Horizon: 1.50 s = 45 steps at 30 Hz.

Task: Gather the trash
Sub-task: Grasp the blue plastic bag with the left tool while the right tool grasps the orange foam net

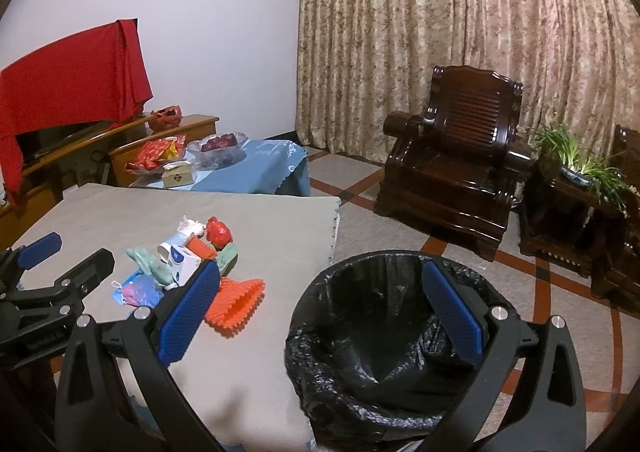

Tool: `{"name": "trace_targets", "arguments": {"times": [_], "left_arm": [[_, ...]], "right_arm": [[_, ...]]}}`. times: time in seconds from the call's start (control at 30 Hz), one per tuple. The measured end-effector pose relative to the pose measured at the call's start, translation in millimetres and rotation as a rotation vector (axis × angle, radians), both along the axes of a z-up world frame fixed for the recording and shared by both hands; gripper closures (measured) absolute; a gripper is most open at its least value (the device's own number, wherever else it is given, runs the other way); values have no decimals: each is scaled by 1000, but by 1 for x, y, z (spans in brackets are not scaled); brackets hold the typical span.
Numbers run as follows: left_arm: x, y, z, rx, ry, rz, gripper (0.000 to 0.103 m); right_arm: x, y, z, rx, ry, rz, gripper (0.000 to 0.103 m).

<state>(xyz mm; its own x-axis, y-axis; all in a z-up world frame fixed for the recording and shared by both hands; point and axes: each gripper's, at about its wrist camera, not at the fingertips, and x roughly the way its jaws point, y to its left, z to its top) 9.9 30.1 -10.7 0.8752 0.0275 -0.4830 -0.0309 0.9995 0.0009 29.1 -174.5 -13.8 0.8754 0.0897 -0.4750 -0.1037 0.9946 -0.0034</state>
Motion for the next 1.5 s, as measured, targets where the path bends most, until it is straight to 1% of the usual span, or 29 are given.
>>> {"name": "trace_targets", "arguments": {"times": [0.17, 0.3, 0.33, 0.43, 0.47, 0.5, 0.6, 0.67, 0.73, 0.9, 1.07, 1.23, 1.27, 1.33, 1.37, 1.47, 1.5], "left_arm": [[2, 14, -13, 39, 5, 37, 6], [6, 38, -29, 66, 14, 76, 6], [11, 51, -38, 73, 23, 97, 6], [13, 68, -49, 61, 32, 130, 6], [21, 82, -53, 49, 37, 144, 6], [21, 87, -56, 45, 37, 153, 6], [23, 100, -66, 52, 40, 179, 6], [32, 114, -75, 57, 57, 187, 6], [35, 122, -82, 52, 80, 194, 6], [40, 138, -100, 37, 102, 217, 6], [48, 142, -112, 41, 119, 213, 6], [53, 144, -121, 23, 144, 209, 8], [54, 143, -123, 22, 149, 203, 9], [56, 140, -125, 18, 158, 189, 10], [56, 138, -126, 15, 162, 182, 10], [59, 131, -130, 15, 172, 159, 11], [59, 129, -131, 13, 176, 150, 11]], "right_arm": [[14, 10, -10, 12, 35, 33, 5], [31, 27, -26, 18, 70, 72, 5], [35, 33, -30, 18, 81, 84, 5], [49, 53, -47, 10, 107, 130, 5], [53, 60, -53, 2, 113, 147, 5], [57, 67, -60, -9, 118, 166, 5], [72, 87, -82, -24, 165, 210, 5], [80, 99, -96, -19, 189, 243, 5], [86, 111, -106, -46, 192, 262, 5], [108, 127, -133, -66, 229, 270, 7], [131, 136, -158, -104, 279, 256, 9], [147, 139, -179, -119, 344, 240, 10], [149, 140, -183, -121, 356, 240, 11], [152, 141, -188, -118, 387, 261, 28], [154, 141, -192, -109, 412, 274, 30], [151, 142, -192, -102, 406, 291, 45], [149, 143, -190, -105, 401, 298, 56]]}}
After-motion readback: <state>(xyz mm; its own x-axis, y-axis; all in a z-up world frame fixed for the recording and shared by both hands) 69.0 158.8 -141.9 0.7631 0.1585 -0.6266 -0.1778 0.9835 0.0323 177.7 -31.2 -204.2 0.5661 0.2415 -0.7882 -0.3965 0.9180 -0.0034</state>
